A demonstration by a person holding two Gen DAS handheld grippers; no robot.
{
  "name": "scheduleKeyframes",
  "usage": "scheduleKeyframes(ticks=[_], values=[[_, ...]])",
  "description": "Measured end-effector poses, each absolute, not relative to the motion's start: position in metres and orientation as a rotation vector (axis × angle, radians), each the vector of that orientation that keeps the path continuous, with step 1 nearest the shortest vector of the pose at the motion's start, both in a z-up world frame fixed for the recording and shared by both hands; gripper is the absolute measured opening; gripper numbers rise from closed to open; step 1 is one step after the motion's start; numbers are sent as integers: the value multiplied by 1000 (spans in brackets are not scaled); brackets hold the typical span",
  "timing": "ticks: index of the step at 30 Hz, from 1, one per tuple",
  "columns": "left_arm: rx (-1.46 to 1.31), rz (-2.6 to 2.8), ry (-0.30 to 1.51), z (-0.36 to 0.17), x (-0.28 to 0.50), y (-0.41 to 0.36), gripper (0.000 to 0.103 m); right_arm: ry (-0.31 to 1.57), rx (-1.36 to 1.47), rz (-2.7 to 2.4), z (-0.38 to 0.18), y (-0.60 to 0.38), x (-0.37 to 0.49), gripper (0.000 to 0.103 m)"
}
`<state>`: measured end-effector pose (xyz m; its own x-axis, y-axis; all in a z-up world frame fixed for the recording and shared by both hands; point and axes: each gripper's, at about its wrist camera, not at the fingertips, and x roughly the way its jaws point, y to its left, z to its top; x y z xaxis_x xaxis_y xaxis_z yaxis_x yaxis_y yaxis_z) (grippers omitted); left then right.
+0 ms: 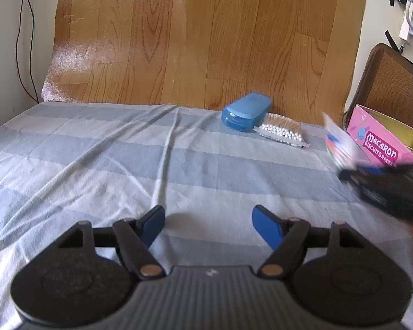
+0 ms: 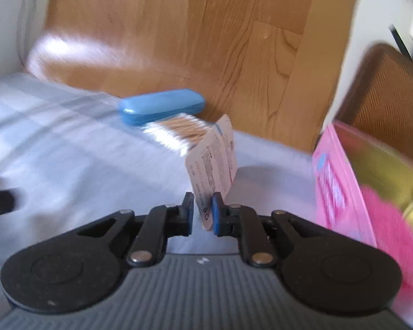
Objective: Organize soft objects
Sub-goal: 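Move the right gripper toward the cotton-swab pack beside the blue case, then grasp the birthday-candle card with the right gripper and lift it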
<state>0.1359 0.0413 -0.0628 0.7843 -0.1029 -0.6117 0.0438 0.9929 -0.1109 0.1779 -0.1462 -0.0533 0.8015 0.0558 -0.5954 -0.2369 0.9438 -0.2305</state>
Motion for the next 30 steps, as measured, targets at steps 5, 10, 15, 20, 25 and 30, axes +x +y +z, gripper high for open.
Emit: scheduleKeyframes(ticks=[5,10,15,20,25,30], values=[[-95,-123,649,-61,133,41,77,655,60,324,-33,-187,90,15],[-75,-196,706,-62,130,27,77,720,462,367,-41,-257,14,14],[-118,-402,736,-52,109,-16,77,745,709,321,-65,-311,-36,10],[-66,-589,796,-43,91,-76,75,684,541,201,-46,-322,-60,33],[-105,-720,946,-50,86,-116,73,636,394,188,-43,-322,-77,32],[-150,-767,1039,-59,85,-133,74,604,302,154,-43,-319,-86,65]])
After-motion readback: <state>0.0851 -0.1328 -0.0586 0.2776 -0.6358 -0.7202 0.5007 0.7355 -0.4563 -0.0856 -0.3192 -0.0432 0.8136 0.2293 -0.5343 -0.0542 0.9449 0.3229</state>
